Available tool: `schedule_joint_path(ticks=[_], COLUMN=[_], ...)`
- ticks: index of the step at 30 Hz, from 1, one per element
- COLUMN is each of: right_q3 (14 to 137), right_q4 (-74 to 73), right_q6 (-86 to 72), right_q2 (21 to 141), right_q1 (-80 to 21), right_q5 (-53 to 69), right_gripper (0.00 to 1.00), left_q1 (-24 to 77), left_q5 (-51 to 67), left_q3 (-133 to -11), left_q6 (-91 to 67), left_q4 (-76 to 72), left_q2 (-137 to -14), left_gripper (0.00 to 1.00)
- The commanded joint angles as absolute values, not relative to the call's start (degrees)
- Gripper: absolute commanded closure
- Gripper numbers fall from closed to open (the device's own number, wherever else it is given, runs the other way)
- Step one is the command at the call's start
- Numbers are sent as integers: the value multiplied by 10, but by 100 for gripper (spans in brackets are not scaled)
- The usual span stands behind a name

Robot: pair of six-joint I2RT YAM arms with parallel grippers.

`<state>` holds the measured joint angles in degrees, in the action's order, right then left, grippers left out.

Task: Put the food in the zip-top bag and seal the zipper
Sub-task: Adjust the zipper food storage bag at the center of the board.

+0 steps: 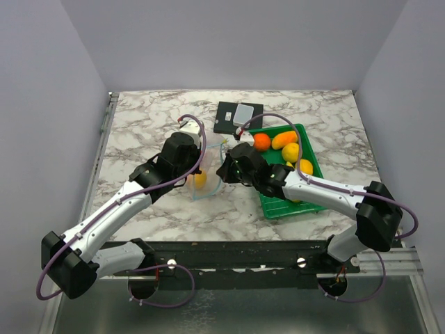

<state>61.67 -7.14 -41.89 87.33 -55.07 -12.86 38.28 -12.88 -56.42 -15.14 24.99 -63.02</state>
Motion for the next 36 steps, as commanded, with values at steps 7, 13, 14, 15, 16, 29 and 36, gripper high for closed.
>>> schedule_joint_path(ticks=[7, 13, 14, 15, 16, 29, 36], right_q3=[646, 658, 659, 660, 660, 695, 757], right_q4=[-78, -80, -80, -80, -80, -120, -206], right_q6=[-410, -407, -407, -406, -405, -373, -324], right_q2=[859, 866, 866, 867, 866, 845, 820], right_q1=[-555, -555, -554, -554, -554, -555, -555], right_q5=[-162, -160, -159, -159, -156, -151, -142], right_gripper=[99, 99, 99, 99, 99, 99, 99], left_q1=[385, 384, 385, 385, 384, 385, 386], left_q5=[-162, -177, -179, -182, -185, -178, -182], left_q3=[-557, -548, -547, -547, -548, -598, -661], left_q6=[-162, -182, -184, -187, -189, -194, -189], left_q4=[288, 303, 306, 308, 310, 333, 388], left_q2=[-622, -607, -607, -606, -606, -601, -595], left_gripper=[82, 79, 79, 79, 79, 100, 100])
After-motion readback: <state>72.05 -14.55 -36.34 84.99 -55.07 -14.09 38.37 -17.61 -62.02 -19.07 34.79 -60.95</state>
